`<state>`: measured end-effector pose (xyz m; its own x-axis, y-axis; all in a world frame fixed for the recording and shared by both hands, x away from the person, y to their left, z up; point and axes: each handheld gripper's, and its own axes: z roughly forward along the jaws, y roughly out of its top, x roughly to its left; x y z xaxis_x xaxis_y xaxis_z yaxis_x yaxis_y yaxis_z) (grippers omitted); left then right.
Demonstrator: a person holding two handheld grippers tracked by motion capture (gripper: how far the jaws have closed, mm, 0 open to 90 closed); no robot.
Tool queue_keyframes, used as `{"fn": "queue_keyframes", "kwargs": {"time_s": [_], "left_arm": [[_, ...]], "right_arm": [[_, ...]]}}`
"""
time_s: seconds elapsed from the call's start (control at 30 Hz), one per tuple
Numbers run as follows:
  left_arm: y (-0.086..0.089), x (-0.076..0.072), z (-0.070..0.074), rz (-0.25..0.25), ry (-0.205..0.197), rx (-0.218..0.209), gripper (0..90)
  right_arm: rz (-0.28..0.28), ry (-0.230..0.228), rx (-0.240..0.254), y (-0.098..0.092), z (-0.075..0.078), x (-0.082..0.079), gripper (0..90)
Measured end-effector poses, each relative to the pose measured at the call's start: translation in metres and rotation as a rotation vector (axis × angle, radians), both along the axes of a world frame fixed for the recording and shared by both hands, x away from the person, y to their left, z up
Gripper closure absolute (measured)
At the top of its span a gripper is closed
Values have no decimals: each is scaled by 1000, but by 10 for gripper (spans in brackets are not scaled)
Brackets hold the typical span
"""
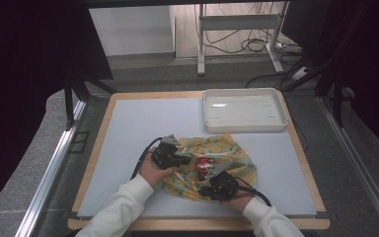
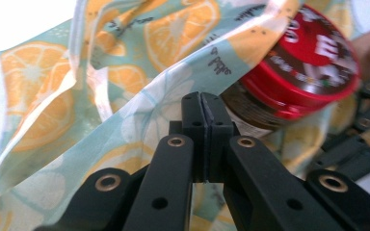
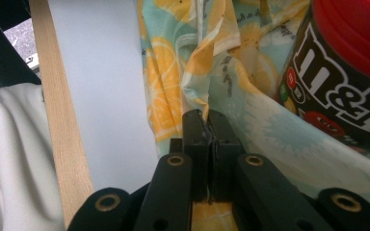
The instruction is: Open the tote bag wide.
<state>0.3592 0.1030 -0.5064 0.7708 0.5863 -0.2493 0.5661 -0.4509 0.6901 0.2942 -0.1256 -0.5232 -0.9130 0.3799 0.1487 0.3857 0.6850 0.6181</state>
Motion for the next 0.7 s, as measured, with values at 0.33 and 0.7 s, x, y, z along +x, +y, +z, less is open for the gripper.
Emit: {"fn": "queue_keyframes", "kwargs": {"time_s": [0.33,0.7], "left_arm": [[-2,12,-4,44,-2,-10,900],[-3,27,-12,71,15,21,900]], "right_arm": [[4,-5,0,0,0,0,870],[6,1,-1,1,0,-1,868]]}}
